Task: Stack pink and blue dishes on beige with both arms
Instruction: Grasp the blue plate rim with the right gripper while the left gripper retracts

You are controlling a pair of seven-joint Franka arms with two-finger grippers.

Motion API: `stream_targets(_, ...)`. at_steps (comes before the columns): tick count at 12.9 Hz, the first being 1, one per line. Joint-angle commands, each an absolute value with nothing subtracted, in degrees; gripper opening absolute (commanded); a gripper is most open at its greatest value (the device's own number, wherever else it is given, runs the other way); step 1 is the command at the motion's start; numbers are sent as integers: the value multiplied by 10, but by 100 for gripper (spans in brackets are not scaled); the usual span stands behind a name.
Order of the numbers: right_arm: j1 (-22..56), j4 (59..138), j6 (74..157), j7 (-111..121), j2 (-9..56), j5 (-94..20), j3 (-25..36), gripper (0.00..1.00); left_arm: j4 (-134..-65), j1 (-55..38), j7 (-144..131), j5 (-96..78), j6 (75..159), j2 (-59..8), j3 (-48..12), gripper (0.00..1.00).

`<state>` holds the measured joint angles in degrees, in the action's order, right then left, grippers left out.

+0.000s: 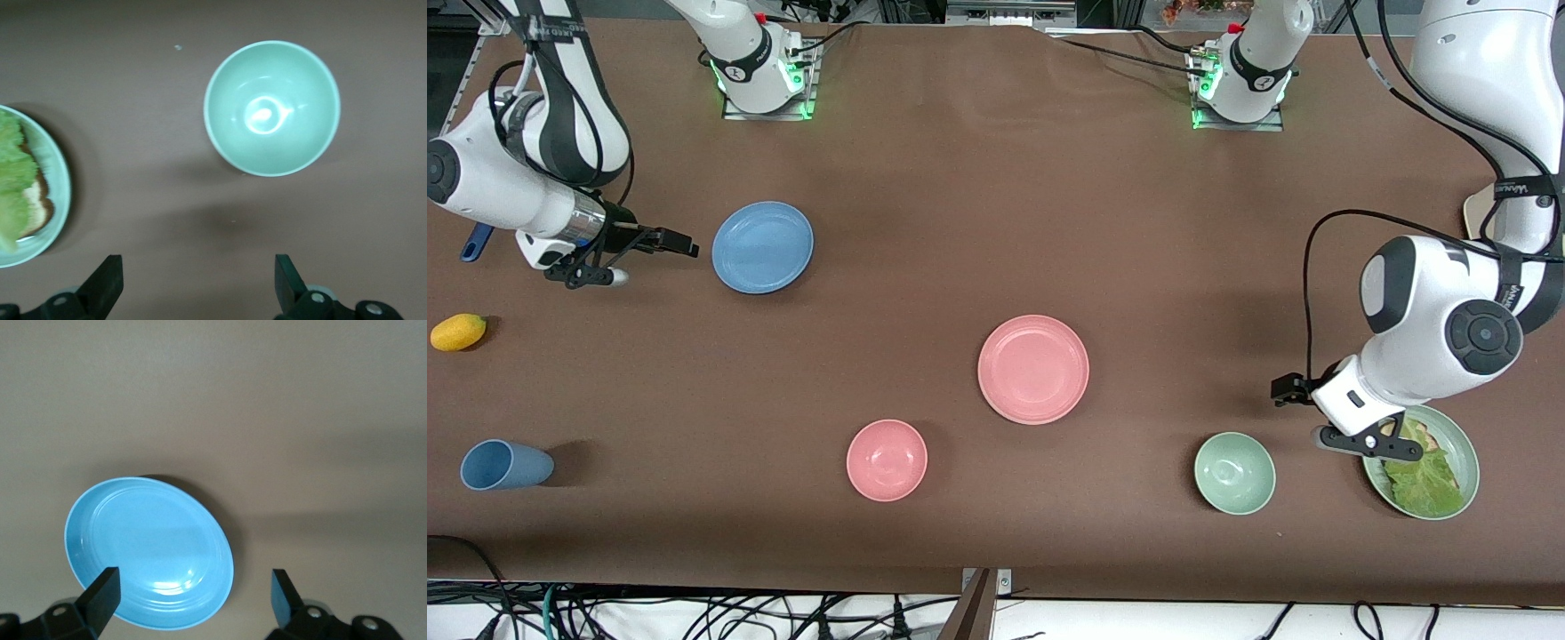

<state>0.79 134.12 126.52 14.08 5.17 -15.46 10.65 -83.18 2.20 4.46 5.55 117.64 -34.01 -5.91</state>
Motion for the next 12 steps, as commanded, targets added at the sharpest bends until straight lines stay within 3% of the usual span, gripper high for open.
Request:
stream_targets(1, 5, 1348, 1281, 257, 88, -237, 130, 100, -831, 42, 94, 63, 1163, -330, -52, 100)
stream_targets(5, 4, 1348, 1285, 360, 141, -321, 149, 100, -830, 55, 98, 62, 1158, -316, -49, 100)
stream_targets(12, 4, 1348, 1283, 403, 185, -369, 149, 99, -809, 46, 91, -31, 1022, -237, -32, 100)
